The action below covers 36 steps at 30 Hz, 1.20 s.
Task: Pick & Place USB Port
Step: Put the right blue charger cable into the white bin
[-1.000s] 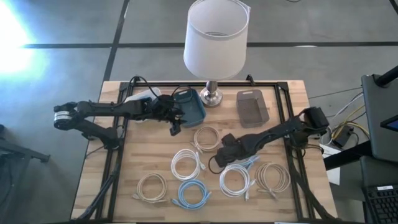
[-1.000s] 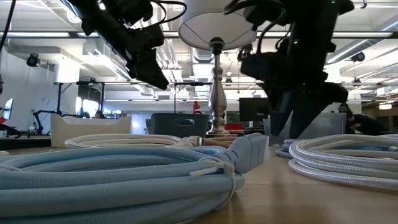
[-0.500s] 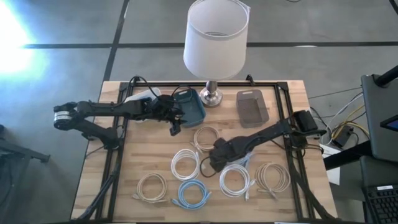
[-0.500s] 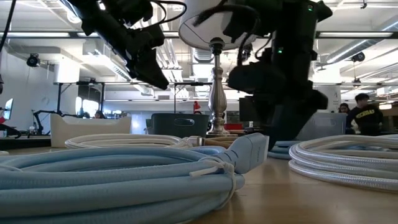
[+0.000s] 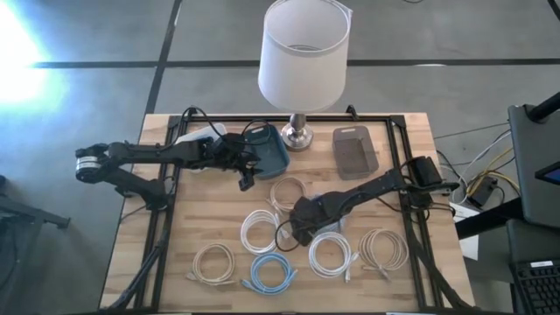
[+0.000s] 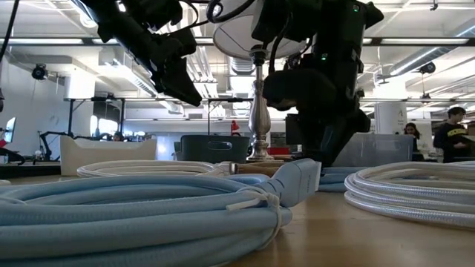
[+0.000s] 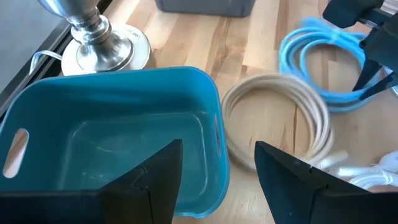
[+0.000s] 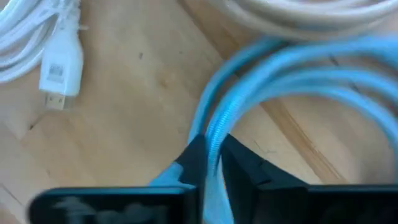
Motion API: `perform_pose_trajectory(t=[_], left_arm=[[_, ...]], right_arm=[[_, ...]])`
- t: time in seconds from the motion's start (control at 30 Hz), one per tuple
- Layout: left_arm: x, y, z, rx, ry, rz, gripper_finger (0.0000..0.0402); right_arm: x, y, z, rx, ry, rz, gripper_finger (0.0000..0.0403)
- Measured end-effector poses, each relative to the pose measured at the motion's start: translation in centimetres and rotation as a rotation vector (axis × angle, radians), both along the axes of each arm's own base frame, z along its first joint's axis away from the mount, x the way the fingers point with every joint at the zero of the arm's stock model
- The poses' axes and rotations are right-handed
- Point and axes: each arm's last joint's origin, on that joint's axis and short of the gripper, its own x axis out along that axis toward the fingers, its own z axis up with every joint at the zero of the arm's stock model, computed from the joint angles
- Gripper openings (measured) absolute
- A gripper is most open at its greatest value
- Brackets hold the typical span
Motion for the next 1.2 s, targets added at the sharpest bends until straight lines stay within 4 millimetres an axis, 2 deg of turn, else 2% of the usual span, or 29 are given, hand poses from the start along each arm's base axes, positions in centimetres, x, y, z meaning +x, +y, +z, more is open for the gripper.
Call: perform_pose_trajectory(t=[0.2,0.4,0.53,0.73,0.93,1.07,1.2], left_arm=[[0.0,0.0,0.0,-0.012,-0.005,0.01,0.0204],[0.1,-0.1,0.1,-0.114,-0.048,0.091,0.0204],[0.2,-0.4,0.2,-0.228,-0.076,0.111,0.0204],[0.7,-1.8,0.4,-0.363,-0.109,-0.026,0.0204],[1.3,-3.3,0.4,-0.375,-0.228,-0.15,0.0204],[1.4,-3.7,0.1,-0.379,-0.291,-0.166,0.0204],[1.3,-3.8,-0.4,-0.398,-0.343,-0.163,0.0204]], right_arm=[[-0.4,0.1,1.1,-0.007,-0.014,0.099,0.0017],[-2.1,0.7,4.0,-0.033,-0.015,0.144,0.0015],[-3.2,1.0,5.7,-0.166,-0.041,0.22,0.0014],[-4.5,1.6,8.6,-0.346,-0.15,0.289,0.0014],[-6.4,1.6,11.9,-0.518,-0.241,0.364,0.0014],[-7.8,1.5,14.3,-0.638,-0.305,0.405,0.0013],[-9.0,1.3,16.2,-0.755,-0.372,0.375,0.0013]])
